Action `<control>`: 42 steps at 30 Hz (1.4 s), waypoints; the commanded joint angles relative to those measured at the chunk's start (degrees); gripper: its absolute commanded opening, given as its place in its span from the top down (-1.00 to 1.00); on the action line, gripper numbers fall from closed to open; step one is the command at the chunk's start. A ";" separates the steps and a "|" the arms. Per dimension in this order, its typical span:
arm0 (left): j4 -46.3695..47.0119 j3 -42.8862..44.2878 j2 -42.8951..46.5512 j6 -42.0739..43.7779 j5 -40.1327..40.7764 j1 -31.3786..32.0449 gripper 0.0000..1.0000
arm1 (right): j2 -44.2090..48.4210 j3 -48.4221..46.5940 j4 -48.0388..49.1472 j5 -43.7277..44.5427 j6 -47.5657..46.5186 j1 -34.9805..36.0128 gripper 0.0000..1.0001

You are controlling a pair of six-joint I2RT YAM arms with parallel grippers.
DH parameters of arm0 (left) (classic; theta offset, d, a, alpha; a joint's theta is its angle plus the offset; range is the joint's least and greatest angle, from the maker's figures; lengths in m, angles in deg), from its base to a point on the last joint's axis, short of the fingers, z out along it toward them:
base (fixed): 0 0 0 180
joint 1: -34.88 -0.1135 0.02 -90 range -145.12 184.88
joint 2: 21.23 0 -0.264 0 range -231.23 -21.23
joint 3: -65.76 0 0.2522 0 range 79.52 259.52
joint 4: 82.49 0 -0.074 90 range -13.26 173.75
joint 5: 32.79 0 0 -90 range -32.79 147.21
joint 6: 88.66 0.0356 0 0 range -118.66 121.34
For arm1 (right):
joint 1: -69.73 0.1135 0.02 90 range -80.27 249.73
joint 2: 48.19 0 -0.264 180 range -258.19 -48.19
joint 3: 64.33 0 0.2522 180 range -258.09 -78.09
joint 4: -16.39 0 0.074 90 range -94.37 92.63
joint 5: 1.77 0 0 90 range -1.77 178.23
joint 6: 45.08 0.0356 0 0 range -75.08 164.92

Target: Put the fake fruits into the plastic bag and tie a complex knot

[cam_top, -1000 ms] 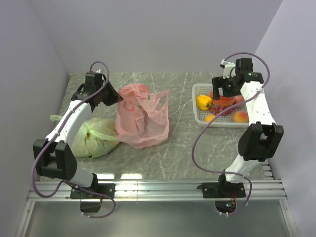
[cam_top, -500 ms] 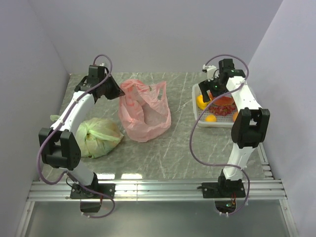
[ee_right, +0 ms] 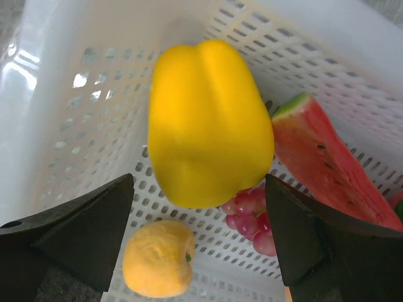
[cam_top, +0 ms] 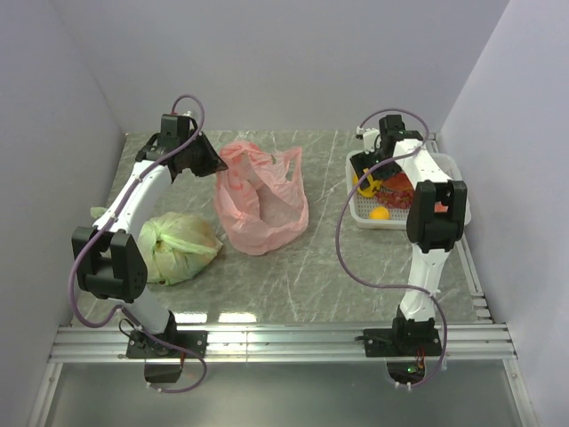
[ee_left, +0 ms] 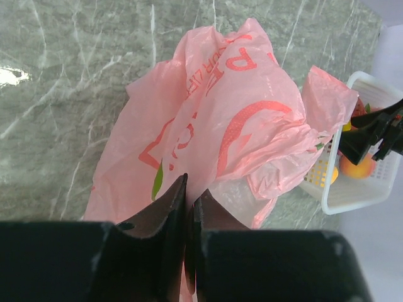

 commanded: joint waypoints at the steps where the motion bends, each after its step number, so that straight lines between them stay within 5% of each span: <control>1: 1.40 0.28 0.26 1.33 -1.21 0.26 0.73 | -1.79 -1.70 2.17 -0.90 2.03 0.66 -0.81; 12: 2.10 -0.07 -0.18 1.42 -2.18 0.26 0.76 | -3.02 -1.08 4.72 0.51 3.70 0.49 -0.89; 19: 2.63 -0.51 -0.09 0.98 -2.97 0.35 0.80 | 1.36 -1.43 -0.53 -4.84 3.26 -0.48 0.19; 26: 3.25 -1.12 0.09 -0.86 -4.81 0.35 0.82 | 20.32 0.67 -6.79 -20.92 1.95 -3.56 0.29; 30: 3.69 -2.00 0.26 -1.48 -6.13 0.35 0.83 | 27.82 2.96 -6.00 -26.73 1.51 2.92 0.29; 34: 3.69 -1.74 -0.61 -1.66 -8.06 0.35 0.84 | 31.16 5.68 1.18 -24.73 2.90 17.57 0.29; 42: 4.91 -0.86 -2.46 -3.06 -11.32 0.26 0.82 | 22.74 6.65 11.65 -14.71 4.05 33.17 0.30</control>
